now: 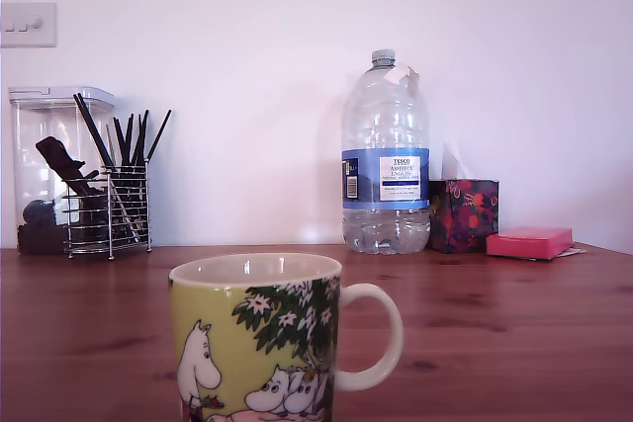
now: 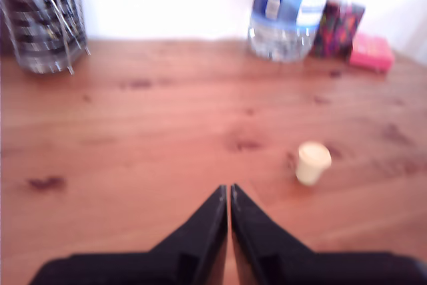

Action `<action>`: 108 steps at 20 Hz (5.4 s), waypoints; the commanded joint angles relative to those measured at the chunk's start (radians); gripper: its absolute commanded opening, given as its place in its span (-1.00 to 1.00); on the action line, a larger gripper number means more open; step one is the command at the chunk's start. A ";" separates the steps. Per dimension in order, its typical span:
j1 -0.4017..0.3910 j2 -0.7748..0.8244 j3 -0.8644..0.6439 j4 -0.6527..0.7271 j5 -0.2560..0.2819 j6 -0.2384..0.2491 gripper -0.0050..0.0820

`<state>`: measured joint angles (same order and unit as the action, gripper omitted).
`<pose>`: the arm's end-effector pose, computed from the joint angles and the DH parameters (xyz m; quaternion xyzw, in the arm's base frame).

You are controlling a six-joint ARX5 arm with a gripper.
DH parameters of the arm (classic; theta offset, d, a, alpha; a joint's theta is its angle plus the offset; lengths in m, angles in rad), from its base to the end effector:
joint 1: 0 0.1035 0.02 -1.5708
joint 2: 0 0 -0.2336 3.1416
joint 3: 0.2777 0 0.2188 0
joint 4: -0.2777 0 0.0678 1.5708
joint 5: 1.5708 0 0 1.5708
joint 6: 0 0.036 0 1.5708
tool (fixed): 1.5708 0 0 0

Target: Pick up the coffee capsules from the table one by one and drop them inside the nearest coffee cup

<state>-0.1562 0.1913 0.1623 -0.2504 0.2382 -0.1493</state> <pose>0.0990 -0.0242 0.1734 -0.0781 0.1532 -0.1831 0.9679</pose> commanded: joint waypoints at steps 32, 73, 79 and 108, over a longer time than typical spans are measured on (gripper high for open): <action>-0.194 1.145 0.043 0.950 0.206 0.295 -0.61; -0.296 1.746 0.620 0.664 0.217 0.315 -0.47; -0.296 1.736 0.621 0.658 0.213 0.314 -0.67; -0.613 1.084 0.621 -0.206 0.136 0.393 -0.67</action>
<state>-0.7723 1.2659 0.7933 -0.4564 0.3748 0.2398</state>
